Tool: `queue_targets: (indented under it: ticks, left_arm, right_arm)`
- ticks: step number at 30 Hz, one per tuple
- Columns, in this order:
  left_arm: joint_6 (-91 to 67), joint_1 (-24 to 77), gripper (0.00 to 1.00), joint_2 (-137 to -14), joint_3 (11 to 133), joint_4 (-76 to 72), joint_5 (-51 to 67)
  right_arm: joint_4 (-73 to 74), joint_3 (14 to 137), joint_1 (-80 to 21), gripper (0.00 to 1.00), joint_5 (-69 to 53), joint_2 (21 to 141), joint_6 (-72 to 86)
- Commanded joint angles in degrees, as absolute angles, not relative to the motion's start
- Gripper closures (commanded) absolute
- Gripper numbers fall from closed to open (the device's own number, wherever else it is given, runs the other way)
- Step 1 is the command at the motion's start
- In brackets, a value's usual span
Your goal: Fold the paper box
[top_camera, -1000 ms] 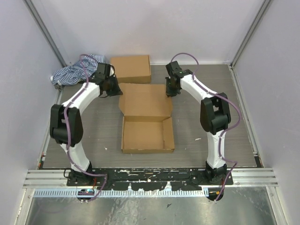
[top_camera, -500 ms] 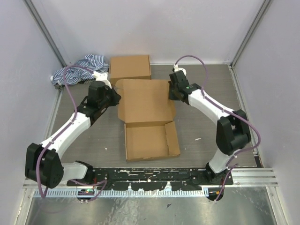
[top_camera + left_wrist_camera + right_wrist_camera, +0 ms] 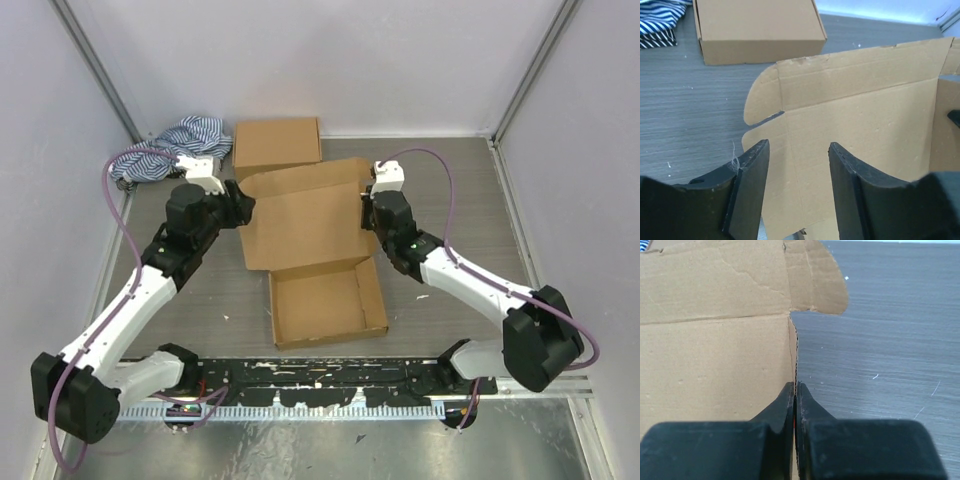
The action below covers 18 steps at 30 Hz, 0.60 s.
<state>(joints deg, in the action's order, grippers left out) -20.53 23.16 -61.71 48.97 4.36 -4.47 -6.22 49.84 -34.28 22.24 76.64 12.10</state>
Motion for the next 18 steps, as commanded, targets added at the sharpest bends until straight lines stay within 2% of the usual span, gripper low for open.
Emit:
queue_targets:
  ticks: [1,7,11,18]
  left_arm:
    - [-18.6,23.3,0.40,-59.5,52.8,6.7,-4.4]
    - [-15.0,23.3,0.33,-66.3,63.7,11.6,0.2]
    - [-9.8,23.3,0.34,-70.9,69.9,12.7,2.9]
    - [3.5,23.3,0.40,-77.5,82.8,21.6,28.5]
  right_arm:
    - [-18.5,47.0,-35.2,0.99,23.7,70.9,8.4]
    - [-26.7,39.0,-35.6,0.99,18.8,64.3,6.5]
    - [-30.3,33.5,-35.6,0.99,15.4,61.2,5.7]
    - [-27.1,31.4,-35.6,0.99,5.7,56.9,4.9]
